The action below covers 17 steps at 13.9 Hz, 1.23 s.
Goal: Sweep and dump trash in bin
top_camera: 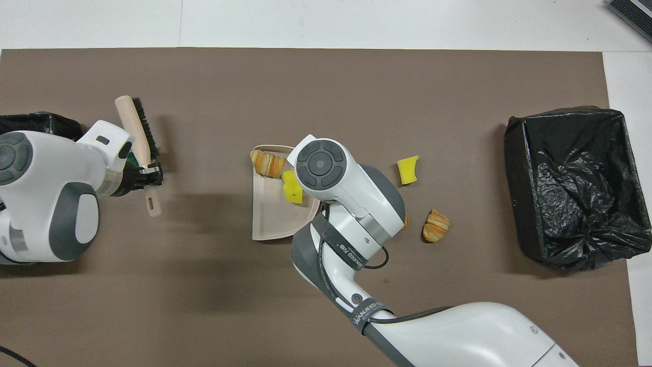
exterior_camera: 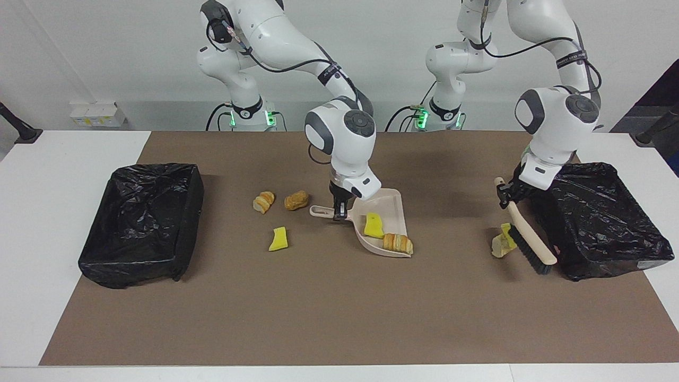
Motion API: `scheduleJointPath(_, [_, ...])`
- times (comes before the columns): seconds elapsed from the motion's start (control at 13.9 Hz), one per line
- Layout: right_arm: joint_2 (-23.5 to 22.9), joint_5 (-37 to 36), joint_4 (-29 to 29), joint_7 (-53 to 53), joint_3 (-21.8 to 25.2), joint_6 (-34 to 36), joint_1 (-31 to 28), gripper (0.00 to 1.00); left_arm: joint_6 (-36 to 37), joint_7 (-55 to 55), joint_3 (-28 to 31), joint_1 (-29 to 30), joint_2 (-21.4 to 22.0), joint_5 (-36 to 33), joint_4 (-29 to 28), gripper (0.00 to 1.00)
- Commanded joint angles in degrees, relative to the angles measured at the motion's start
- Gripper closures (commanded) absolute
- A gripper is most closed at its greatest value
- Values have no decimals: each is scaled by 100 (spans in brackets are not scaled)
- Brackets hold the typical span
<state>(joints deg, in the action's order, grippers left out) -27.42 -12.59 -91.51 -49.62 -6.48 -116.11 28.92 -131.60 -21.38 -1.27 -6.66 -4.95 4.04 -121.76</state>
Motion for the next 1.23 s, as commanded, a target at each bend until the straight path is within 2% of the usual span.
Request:
scheduleJointPath(0.0, [62,64,-174,189,-64,-237,-44,100,46,-742,74,-379,-59,149,213,100])
scheduleJointPath(0.14, [62,64,-183,189,-64,-237,-44,100,640,-762,56,-407,55,316,520,100])
scheduleJointPath(0.36, [70,64,-183,189,-64,-237,-44,100,2177,-631,118,-284,64,308,1617,100])
scheduleJointPath(0.43, [71,64,-192,189,-64,-237,-44,100,2434,-456,118,-162,47,256,1734,100])
scheduleJointPath(0.65, [62,64,-183,189,-64,-237,-44,100,2718,1077,136,636,230,2,1437,100])
scheduleJointPath(0.79, [62,72,-192,189,-64,-237,-36,100,2692,2064,135,1025,188,-201,1217,100])
scheduleJointPath(0.94, [70,64,-192,189,-64,-237,-44,100,2657,2645,135,1061,-75,-631,1033,100])
scheduleJointPath(1.15, [62,64,-192,198,-64,-237,-44,100,2404,3113,118,983,-348,-677,892,100])
